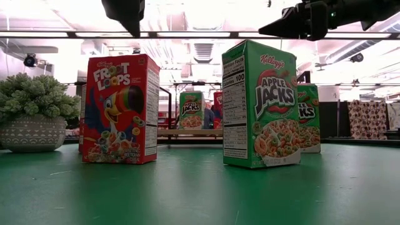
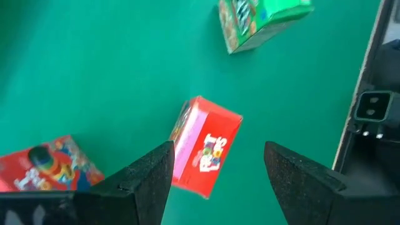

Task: Stack cereal on shelf
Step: Put the bottom right red cereal box on the shelf aligned with the other red cereal box

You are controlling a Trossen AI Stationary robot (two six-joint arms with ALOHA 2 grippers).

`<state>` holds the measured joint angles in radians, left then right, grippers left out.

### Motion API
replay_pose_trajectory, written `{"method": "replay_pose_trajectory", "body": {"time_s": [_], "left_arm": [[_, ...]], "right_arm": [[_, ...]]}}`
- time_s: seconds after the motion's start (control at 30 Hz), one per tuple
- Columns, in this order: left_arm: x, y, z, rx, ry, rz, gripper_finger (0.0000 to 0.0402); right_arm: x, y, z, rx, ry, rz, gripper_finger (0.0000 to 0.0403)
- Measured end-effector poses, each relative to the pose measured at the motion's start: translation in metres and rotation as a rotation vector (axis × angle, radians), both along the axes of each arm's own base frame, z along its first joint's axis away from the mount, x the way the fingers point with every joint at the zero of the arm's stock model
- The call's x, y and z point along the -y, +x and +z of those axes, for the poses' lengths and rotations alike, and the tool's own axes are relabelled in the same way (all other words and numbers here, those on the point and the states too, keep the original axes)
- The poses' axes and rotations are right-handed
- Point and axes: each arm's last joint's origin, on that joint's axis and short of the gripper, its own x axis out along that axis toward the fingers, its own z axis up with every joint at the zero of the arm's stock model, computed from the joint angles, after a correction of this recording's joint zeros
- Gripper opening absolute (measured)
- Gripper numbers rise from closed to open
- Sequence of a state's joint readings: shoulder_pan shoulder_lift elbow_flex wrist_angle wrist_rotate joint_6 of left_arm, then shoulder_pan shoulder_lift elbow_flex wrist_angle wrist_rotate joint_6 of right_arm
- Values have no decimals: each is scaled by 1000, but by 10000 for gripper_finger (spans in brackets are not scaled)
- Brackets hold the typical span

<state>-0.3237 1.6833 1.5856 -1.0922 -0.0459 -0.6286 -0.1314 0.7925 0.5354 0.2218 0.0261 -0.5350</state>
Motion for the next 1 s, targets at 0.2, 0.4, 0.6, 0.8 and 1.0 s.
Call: {"method": "replay_pose_trajectory", "body": {"time_s": [0.2,0.4,0.6,0.8,1.0], "left_arm": [[1,7,3,82,-12,-11,231],[4,20,11,249,9,-50,231],[5,29,18,373,23,-70,231],[4,26,16,327,8,-28,233],[4,26,15,314,-34,45,261]], "right_arm": [[0,0,0,0,0,0,13],[0,0,0,0,0,0,13],[0,0,0,0,0,0,13],[0,0,0,0,0,0,13],[0,0,0,-1,-7,1,13]]}}
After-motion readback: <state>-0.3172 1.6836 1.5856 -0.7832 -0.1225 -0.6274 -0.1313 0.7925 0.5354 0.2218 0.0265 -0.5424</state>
